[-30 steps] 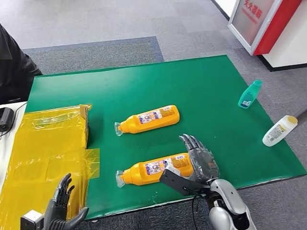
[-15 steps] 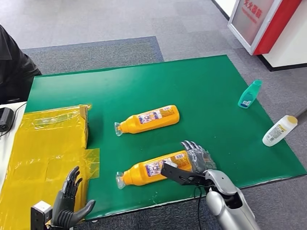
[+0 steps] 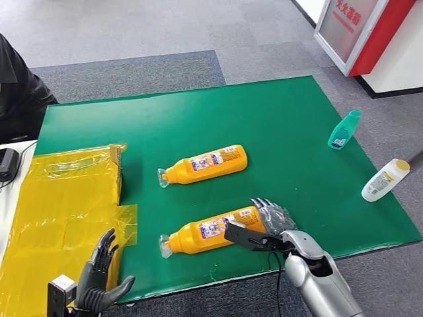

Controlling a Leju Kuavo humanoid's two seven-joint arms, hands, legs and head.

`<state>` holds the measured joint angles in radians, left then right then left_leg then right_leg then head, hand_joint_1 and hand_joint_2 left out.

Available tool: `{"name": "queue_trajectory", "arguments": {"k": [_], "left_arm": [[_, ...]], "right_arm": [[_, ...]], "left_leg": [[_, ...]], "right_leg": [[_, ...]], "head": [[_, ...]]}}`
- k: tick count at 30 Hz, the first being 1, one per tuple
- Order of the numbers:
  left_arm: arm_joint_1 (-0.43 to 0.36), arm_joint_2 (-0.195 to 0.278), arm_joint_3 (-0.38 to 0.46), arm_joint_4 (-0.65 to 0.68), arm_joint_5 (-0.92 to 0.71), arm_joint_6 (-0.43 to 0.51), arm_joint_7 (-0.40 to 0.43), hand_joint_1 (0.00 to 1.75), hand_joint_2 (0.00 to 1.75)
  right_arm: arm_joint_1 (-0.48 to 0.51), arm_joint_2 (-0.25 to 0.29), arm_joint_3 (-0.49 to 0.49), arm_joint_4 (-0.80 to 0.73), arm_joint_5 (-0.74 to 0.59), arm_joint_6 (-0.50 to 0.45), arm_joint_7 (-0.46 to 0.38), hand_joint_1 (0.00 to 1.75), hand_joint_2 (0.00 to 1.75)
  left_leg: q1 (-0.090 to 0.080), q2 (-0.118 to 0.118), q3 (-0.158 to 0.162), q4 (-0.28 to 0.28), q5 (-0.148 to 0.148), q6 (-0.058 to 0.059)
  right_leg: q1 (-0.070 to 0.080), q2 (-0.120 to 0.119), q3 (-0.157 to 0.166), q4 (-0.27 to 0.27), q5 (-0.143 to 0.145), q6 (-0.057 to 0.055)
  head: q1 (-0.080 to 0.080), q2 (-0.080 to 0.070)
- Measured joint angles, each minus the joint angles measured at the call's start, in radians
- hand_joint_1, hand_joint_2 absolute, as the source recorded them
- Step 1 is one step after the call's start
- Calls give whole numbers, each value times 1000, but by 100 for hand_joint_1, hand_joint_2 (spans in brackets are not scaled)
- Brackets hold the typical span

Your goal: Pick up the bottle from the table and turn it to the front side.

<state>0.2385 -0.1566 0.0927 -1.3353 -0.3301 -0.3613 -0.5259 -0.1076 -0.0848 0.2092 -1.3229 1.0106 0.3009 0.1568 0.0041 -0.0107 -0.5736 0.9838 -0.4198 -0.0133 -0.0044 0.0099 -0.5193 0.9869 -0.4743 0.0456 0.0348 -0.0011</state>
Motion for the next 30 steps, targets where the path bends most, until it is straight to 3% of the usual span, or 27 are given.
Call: {"name": "queue_trajectory", "arguments": {"k": [1,9,20,26,30], "left_arm": [[-1,5,-8,4,5,3,-2,0,175],[2,34,-45,20,35,22,-5,0,175],[14,47,-50,20,51,34,-5,0,175],[31,45,-41,14,51,28,-6,0,175],[40,33,-24,1,53,-9,-22,0,175]], "right_arm": [[-6,-4,4,8,-3,0,-2,175,175],[-9,-35,26,14,-29,-11,-24,175,175],[60,-67,40,-81,-78,-26,-39,175,175],[125,-61,44,-188,-146,-81,-62,175,175],[165,-25,35,-261,-218,-130,-81,175,175]], "left_leg": [[0,0,0,0,0,0],[0,0,2,0,0,0],[0,0,1,0,0,0],[0,0,0,0,0,0],[0,0,-1,0,0,0]], "right_leg": [[0,0,0,0,0,0],[0,0,0,0,0,0],[0,0,2,0,0,0],[0,0,1,0,0,0],[0,0,0,0,0,0]], "head": [[0,0],[0,0],[0,0],[0,0],[0,0]]}}
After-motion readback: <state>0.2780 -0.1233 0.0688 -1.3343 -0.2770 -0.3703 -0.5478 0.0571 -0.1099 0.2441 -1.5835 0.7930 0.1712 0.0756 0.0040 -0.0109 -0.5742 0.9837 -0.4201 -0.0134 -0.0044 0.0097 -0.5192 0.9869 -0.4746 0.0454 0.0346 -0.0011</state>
